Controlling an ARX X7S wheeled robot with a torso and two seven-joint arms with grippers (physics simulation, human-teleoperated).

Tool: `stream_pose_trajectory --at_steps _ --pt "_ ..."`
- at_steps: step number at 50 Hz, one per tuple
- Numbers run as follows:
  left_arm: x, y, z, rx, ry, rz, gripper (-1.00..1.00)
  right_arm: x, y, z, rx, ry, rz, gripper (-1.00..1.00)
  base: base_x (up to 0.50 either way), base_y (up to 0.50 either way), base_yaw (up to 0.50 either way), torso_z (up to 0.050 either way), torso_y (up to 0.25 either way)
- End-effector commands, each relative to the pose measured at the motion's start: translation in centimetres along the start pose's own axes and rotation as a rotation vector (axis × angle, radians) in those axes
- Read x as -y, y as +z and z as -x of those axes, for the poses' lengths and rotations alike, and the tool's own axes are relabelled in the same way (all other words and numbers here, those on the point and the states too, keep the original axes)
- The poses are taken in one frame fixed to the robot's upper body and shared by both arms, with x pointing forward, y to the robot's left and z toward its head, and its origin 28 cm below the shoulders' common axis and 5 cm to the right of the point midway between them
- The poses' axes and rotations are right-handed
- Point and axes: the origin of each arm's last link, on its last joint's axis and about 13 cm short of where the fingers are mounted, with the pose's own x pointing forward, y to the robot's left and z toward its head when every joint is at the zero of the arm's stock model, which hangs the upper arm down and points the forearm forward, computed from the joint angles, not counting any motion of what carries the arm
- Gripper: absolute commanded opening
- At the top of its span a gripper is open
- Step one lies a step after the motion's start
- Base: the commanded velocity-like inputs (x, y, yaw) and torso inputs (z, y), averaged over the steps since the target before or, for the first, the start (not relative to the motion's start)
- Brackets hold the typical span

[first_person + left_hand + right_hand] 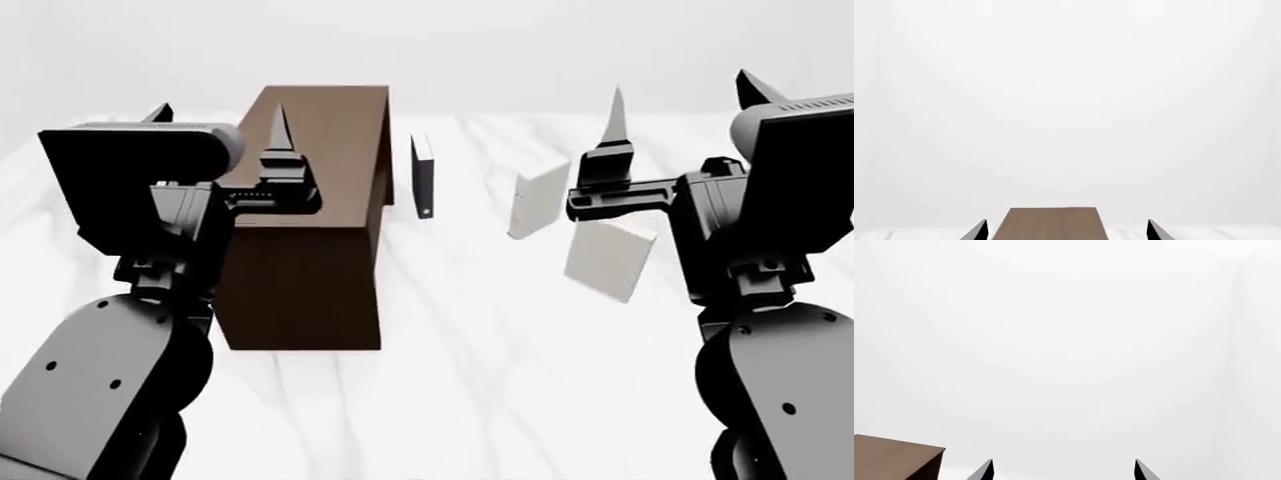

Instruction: Pick up the book on the right and place it under the cabinet shelf.

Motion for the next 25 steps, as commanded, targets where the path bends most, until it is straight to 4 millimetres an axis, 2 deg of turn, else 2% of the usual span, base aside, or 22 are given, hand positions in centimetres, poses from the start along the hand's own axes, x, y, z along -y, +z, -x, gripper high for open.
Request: stream_pose_trajectory --at_steps 1,25 --pt "-0.13 1.05 -0.22 0.021 -0.001 -0.013 1.0 0.08 0.78 -0.16 0.016 0.007 0.003 1.0 0.29 -0.04 0.0 0.0 0.0" --pt "-0.36 1.06 -0.44 0.024 0.006 -0.024 1.0 0.0 0.95 -0.37 0.025 0.014 0.001 1.0 0.28 -0.01 0.0 0.0 0.001"
